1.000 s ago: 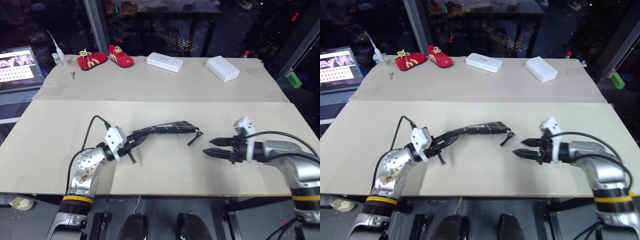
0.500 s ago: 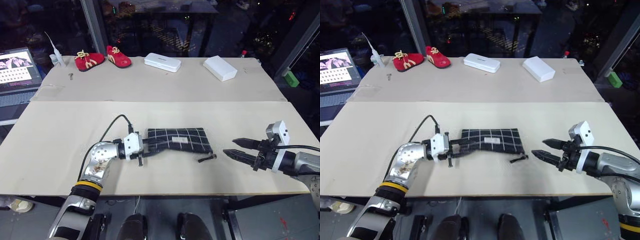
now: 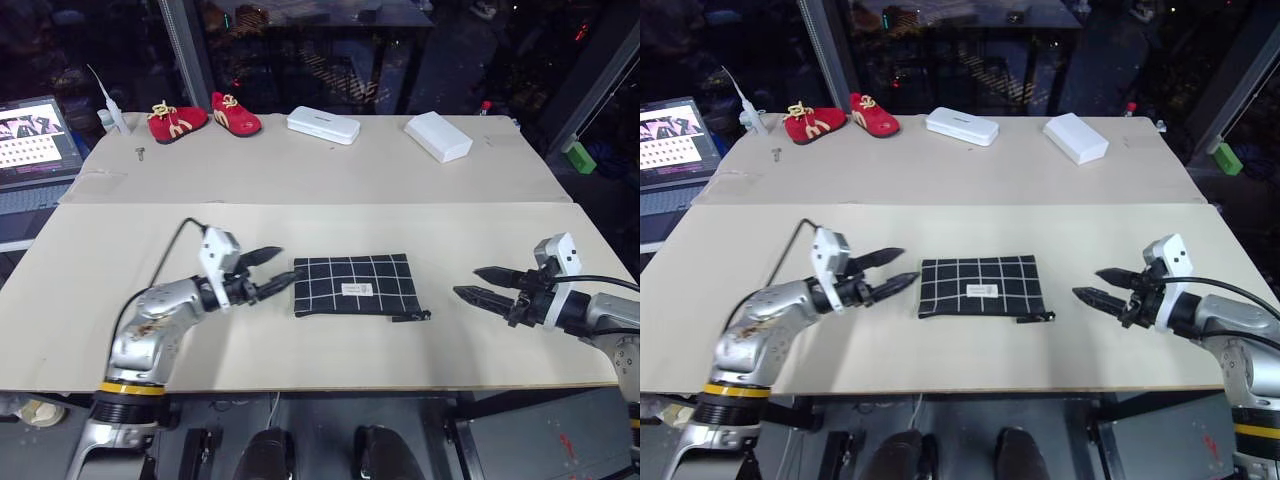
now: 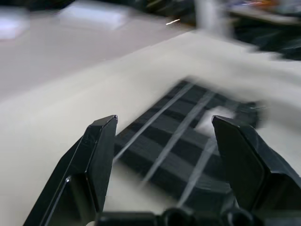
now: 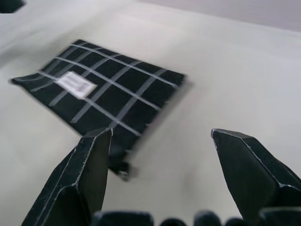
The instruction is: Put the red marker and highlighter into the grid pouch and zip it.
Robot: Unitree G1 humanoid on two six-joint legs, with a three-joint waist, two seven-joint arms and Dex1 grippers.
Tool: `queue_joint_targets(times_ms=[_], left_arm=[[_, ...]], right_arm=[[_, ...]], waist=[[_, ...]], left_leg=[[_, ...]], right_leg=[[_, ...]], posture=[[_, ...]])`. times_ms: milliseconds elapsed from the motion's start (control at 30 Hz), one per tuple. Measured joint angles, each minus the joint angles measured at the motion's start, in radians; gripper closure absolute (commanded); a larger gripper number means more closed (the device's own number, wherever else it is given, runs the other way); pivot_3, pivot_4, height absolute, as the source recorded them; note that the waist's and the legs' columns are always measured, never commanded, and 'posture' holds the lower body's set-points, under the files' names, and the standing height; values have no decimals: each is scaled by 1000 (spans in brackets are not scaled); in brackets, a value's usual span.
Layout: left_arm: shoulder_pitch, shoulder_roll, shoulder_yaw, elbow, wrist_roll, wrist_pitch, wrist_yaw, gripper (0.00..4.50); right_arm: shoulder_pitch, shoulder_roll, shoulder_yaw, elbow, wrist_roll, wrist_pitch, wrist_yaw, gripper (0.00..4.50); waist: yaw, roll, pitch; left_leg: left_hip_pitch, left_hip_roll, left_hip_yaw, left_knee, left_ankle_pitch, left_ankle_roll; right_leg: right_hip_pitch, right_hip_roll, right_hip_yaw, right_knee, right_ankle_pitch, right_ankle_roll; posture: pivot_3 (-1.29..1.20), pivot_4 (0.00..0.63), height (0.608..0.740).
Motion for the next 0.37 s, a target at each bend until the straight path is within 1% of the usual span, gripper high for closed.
queue_joint_targets(times_ms=[67,167,367], left_arm=[[60,11,97,4,-20,29,52,1021],[118,11,178,6,-22,26,105,1021],[135,-31,210,17,-14,8,177,1021]], right_arm=[[-15,16,-21,50,1,-18,-11,747],[-32,39,-22,102,-1,-36,-26,747],[-56,77,8,129,-11,-42,-43,747]], waist=[[-1,0,0],[5,0,0],[13,0,0]], left_leg=[[0,0,0,0,0,0],[1,0,0,0,0,0],[0,0,0,0,0,0]], right_leg=[[0,0,0,0,0,0],[1,-1,-1,0,0,0],[1,-1,0,0,0,0]], posture=[[0,150,740],[0,150,740],[0,150,740]])
